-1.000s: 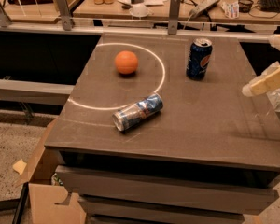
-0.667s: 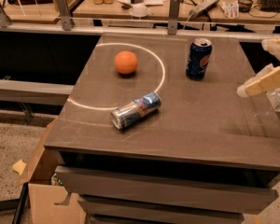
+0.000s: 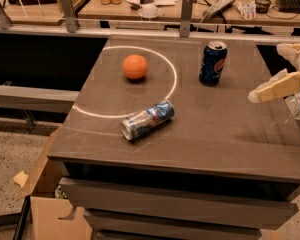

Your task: Pick pepsi can

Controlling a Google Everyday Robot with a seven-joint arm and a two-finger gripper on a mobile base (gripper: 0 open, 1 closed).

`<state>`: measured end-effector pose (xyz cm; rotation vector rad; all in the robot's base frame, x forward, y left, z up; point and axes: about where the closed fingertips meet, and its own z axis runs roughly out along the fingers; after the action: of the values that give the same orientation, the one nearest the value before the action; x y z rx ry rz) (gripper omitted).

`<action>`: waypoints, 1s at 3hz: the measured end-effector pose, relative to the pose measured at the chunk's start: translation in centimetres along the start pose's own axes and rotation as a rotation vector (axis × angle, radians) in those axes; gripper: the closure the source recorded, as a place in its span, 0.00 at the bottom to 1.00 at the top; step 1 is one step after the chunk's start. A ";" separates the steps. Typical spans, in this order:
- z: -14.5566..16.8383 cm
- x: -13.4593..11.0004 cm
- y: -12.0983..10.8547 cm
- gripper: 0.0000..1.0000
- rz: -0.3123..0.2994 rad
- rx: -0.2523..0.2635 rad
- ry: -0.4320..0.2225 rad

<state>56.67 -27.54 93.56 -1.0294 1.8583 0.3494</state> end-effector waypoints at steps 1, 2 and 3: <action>2.5 -0.1 -0.4 0.00 0.030 -0.002 -0.077; 5.2 -0.2 -1.0 0.00 0.022 -0.009 -0.133; 8.0 -0.1 -1.7 0.00 0.026 -0.001 -0.169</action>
Offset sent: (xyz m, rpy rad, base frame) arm 0.0668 0.0391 -0.0392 0.1631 -0.1163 0.0414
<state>62.78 -23.60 89.86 -0.9474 1.7209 0.4395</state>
